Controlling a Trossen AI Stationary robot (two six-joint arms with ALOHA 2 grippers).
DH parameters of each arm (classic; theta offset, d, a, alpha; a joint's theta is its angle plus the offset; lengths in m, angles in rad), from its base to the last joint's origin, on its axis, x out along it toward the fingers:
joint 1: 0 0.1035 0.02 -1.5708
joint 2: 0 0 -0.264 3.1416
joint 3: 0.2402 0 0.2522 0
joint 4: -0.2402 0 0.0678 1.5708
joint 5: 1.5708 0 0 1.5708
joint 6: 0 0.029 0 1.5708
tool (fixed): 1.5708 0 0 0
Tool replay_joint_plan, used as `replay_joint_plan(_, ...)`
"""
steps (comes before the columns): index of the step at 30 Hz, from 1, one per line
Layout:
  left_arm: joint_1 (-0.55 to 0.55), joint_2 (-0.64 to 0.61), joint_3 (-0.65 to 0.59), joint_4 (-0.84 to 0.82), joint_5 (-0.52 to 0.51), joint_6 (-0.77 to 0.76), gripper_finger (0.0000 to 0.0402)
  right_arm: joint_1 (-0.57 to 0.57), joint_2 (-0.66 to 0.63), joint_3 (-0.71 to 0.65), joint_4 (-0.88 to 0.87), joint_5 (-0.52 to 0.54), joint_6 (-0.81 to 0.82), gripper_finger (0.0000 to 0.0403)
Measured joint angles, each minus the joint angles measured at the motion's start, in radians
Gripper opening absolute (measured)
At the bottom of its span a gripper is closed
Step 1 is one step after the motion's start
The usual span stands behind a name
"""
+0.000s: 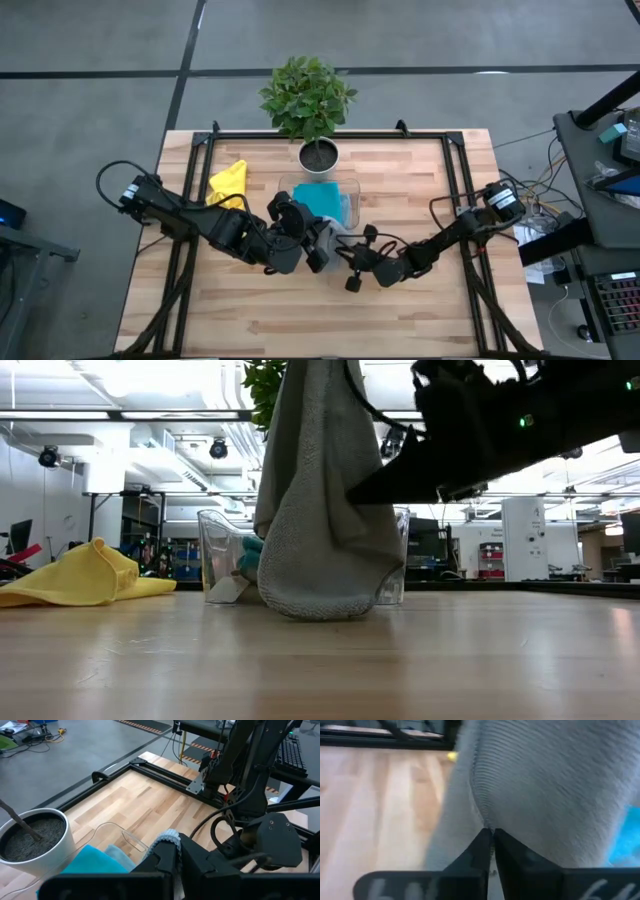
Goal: Fold microfiber towels
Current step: Fold the gray microfiber cloth
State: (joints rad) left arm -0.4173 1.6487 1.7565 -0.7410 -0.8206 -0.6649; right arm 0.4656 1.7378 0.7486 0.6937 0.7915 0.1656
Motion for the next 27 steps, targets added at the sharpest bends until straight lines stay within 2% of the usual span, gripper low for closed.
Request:
replay_joint_plan(5, 0.001, 0.000, 0.000, 0.000, 0.000, 0.001, 0.0000, -0.002, 0.000, 0.000, 0.083, -0.158, -0.054, 0.0013)
replay_joint_plan(9, 0.001, 0.000, 0.000, 0.000, 0.000, 0.001, 0.0000, -0.003, 0.000, 0.000, 0.093, -0.172, -0.053, 0.0023)
replay_joint_plan(13, 0.001, 0.000, 0.000, 0.000, 0.000, 0.001, 0.0000, -0.001, 0.000, 0.000, 0.098, -0.206, -0.035, 0.0062)
replay_joint_plan(21, 0.004, 0.000, 0.000, 0.001, 0.000, 0.021, 0.0000, -0.018, 0.000, 0.000, 0.090, -0.194, 0.020, 0.0159)
replay_joint_plan(27, 0.004, 0.000, 0.000, 0.001, 0.000, 0.028, 0.0000, -0.042, 0.053, 0.008, 0.104, -0.187, 0.020, 0.0187)
